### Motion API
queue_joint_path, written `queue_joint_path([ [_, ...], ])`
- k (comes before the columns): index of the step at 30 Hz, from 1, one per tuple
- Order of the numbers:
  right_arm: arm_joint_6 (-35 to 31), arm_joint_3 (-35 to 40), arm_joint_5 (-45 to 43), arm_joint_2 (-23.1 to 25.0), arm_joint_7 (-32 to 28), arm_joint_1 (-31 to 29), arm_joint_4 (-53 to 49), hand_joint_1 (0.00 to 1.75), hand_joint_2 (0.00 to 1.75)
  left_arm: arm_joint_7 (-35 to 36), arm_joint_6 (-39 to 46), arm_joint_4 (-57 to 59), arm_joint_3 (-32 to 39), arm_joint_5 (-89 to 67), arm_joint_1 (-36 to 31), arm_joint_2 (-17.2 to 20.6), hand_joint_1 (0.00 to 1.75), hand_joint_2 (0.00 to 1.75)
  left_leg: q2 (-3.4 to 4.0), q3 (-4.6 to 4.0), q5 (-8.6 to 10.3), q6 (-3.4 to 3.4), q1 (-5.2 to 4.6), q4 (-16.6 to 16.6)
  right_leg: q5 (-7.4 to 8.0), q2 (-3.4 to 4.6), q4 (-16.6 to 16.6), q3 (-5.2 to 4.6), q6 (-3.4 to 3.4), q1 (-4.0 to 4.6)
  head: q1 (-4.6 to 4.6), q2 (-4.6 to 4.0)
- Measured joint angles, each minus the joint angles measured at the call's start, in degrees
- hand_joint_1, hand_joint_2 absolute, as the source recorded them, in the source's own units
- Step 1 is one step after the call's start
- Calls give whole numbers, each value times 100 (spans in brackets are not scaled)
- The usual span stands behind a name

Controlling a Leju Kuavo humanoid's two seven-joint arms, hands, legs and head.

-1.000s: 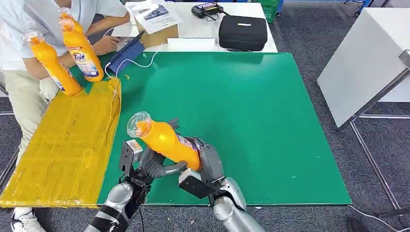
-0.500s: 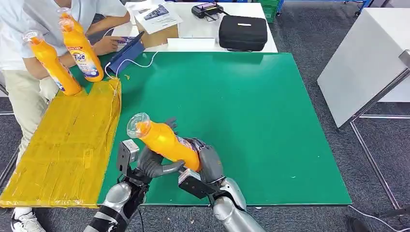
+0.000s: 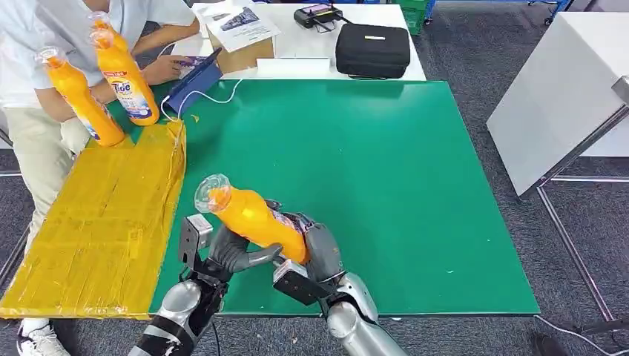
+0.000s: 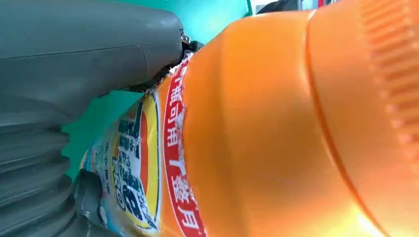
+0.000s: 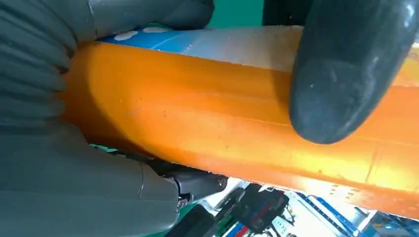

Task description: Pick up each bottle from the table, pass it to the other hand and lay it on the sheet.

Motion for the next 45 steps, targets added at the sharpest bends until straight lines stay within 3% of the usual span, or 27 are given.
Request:
queue_joint_path([
  [9,0,4,2,0,-4,1,15,175,175,0,20,0,0,-2,0,0,175,175,0,0,0,0,0,0,0,0,0,0,0,0,0,0],
  [10,0,4,2,0,-4,1,15,0,175,0,20,0,0,-2,0,0,175,175,0,0,0,0,0,0,0,0,0,0,0,0,0,0],
  [15,-127,-9,-112,-9,-66,57,-68,0,175,-48,241,-31,35,-26,9,2,175,175,0,0,0,0,0,0,0,0,0,-1,0,0,-2,0],
  [20,-131,-205,-262,-155,-76,332,-729,0,175,-231,1633,-278,203,-1188,8,70,175,175,0,-1,0,0,0,0,0,0,0,-1,0,0,-2,0],
  [28,-131,-345,-284,-278,-81,519,-1285,0,175,-249,1828,-468,293,-1395,2,149,175,175,0,-1,0,0,0,0,0,1,0,-2,0,0,0,0],
  [29,-140,-348,-275,-284,-96,526,-1309,0,175,-280,2002,-476,293,-1571,1,153,175,175,-1,-1,0,0,0,0,0,1,0,-1,0,0,0,0],
  [32,-92,-405,-407,-313,-162,632,-1520,0,175,-188,3558,-525,328,-3323,-7,199,175,175,0,-1,0,0,0,0,0,0,0,-2,0,0,-2,0],
  [36,321,-644,-1072,-378,-273,829,-2028,0,175,926,4683,-409,535,-6742,-219,371,175,175,-1,-1,0,0,1,0,0,-1,0,-2,0,1,0,0],
  [39,604,-872,-1564,-409,-345,897,-2353,0,175,2591,4778,64,609,-9505,-632,727,175,175,0,1,2,-2,1,0,2,3,1,-7,-2,1,0,0],
  [42,1194,-1067,-2443,-411,-229,912,-2577,0,175,3601,4787,994,185,-9634,-1207,1244,175,175,15,5,9,-12,3,-1,6,7,3,-5,-6,4,0,0],
  [45,1416,-1187,-2634,-439,-186,912,-2708,0,175,3801,4787,1837,-197,-9457,-1550,1579,175,175,32,6,11,-12,6,0,14,12,5,-7,-17,7,0,0],
])
